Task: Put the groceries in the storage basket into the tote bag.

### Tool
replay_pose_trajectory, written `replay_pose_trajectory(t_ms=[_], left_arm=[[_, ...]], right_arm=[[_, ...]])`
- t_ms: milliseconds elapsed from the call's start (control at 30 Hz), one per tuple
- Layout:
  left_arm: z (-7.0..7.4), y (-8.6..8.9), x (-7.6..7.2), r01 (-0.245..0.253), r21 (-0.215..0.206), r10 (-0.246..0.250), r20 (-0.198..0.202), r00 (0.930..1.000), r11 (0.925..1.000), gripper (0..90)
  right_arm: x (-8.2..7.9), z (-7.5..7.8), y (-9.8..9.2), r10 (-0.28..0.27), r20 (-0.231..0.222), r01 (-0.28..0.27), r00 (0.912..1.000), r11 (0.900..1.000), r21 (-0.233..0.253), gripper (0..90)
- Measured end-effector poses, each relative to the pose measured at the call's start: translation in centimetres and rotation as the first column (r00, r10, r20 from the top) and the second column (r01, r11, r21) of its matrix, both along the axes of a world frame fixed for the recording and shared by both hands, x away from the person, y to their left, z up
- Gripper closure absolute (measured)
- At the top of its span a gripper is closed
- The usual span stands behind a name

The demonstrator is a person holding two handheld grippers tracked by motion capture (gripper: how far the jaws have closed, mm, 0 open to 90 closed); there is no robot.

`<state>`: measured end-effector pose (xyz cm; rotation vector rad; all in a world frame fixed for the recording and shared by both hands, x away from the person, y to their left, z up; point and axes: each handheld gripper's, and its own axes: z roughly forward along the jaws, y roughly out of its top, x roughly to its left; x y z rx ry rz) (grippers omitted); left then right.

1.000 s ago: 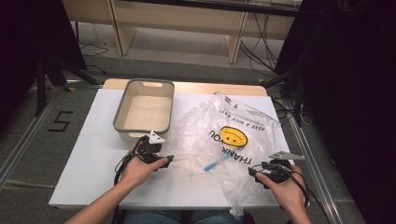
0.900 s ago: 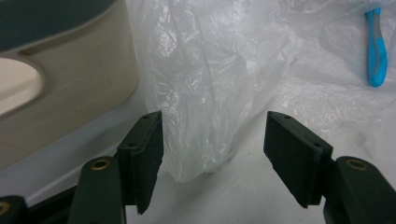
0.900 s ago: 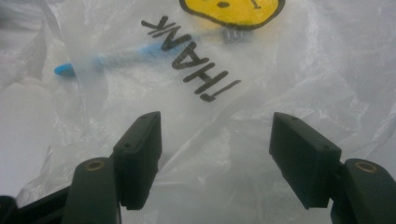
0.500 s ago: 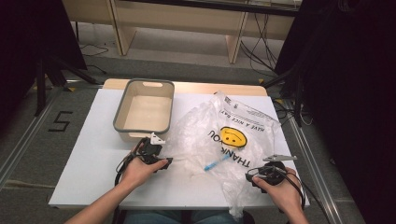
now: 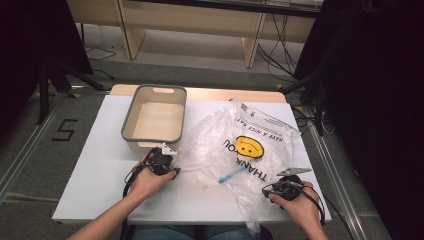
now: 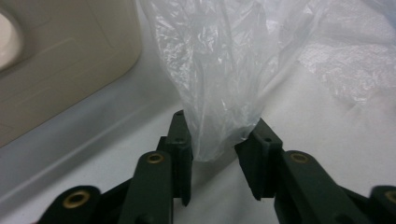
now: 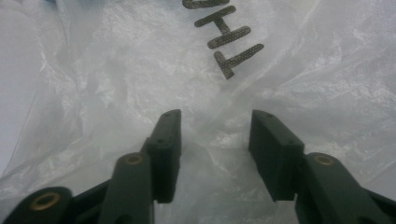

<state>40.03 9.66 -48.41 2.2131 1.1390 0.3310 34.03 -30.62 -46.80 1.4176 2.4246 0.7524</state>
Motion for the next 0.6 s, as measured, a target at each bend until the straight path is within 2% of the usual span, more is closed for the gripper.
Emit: replay_pose_trajectory(t_ms=[167,333,433,600], left_arm=[[0.1,-0.1,0.1,-0.003,0.021,0.003,0.002,1.0000,0.9998,76.4],[0.1,-0.3,0.0,0.003,0.017,-0.003,-0.003,1.0000,0.9999,87.5],[0.3,-0.4,-0.2,0.019,0.022,-0.019,-0.017,0.9997,0.9996,88.5],[0.6,-0.2,-1.0,0.036,0.022,-0.035,-0.045,0.9984,0.9991,88.9]], right_arm=[[0.0,0.1,0.3,0.042,0.010,-0.041,0.9991,0.998,-0.053,72.3],[0.3,0.0,-0.2,0.039,0.003,-0.038,0.9993,0.999,-0.027,86.2],[0.3,0.0,-0.4,0.037,-0.005,-0.037,0.9993,0.999,-0.013,89.2],[0.6,0.1,-0.6,0.032,0.004,-0.032,0.9995,0.999,-0.028,90.0]])
